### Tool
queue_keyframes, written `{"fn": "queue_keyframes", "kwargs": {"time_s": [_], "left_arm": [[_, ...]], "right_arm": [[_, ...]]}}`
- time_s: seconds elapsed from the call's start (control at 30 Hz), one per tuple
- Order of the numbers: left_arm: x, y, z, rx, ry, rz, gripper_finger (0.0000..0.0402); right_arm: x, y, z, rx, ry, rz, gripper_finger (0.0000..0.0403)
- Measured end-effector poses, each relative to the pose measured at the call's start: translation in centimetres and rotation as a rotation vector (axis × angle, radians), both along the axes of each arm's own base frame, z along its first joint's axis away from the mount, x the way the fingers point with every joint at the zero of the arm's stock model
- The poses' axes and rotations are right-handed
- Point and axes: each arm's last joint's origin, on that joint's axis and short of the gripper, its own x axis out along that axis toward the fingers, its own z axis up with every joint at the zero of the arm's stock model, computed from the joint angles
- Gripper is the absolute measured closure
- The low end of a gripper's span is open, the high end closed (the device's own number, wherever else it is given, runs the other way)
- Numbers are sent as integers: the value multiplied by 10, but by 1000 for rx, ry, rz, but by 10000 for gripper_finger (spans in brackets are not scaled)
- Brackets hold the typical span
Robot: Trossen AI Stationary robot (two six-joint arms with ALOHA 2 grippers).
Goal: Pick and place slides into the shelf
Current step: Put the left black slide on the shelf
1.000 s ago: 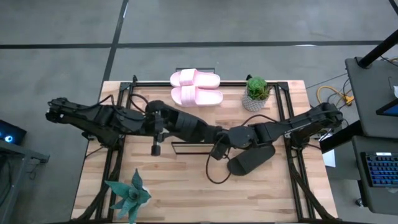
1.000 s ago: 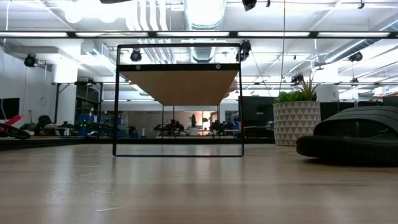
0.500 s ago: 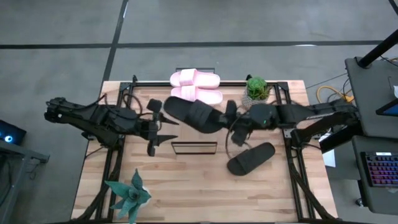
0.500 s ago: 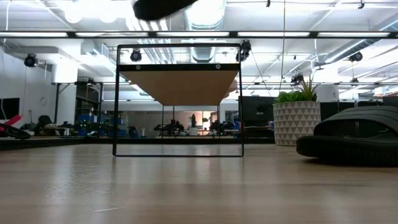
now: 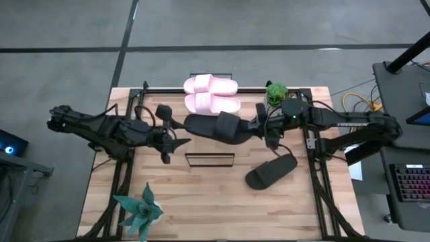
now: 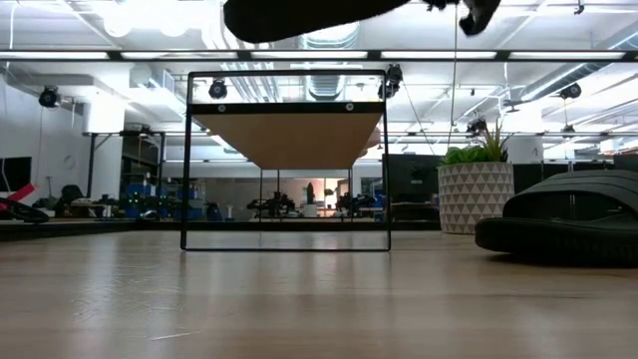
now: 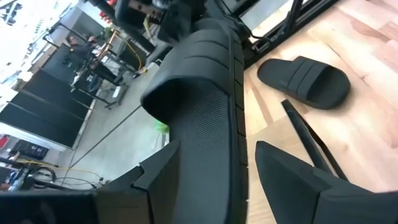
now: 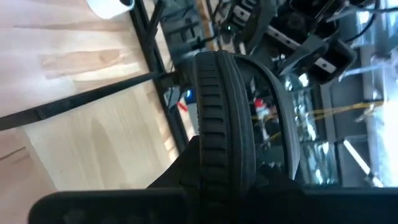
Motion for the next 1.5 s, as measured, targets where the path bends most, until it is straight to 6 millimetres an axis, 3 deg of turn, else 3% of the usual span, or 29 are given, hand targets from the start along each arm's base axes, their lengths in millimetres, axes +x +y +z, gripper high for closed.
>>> {"fn": "queue_keyframes", "kwargs": {"time_s": [0.37, 0.53, 0.87, 1.27, 1.5], "left_arm": [[0, 1, -9, 14, 7, 35, 211], [1, 1, -14, 24, 19, 50, 210], [2, 1, -15, 23, 23, 51, 210], [2, 1, -16, 0, 19, 59, 210], [2, 1, -16, 1, 19, 58, 210]], "right_arm": [[0, -41, -47, 107, 22, 194, 373], [10, -51, -63, 155, 60, 262, 373], [37, -70, -93, 169, 79, 241, 373], [43, -72, -106, 213, 111, 283, 372], [42, -73, -109, 297, 177, 182, 302]]}}
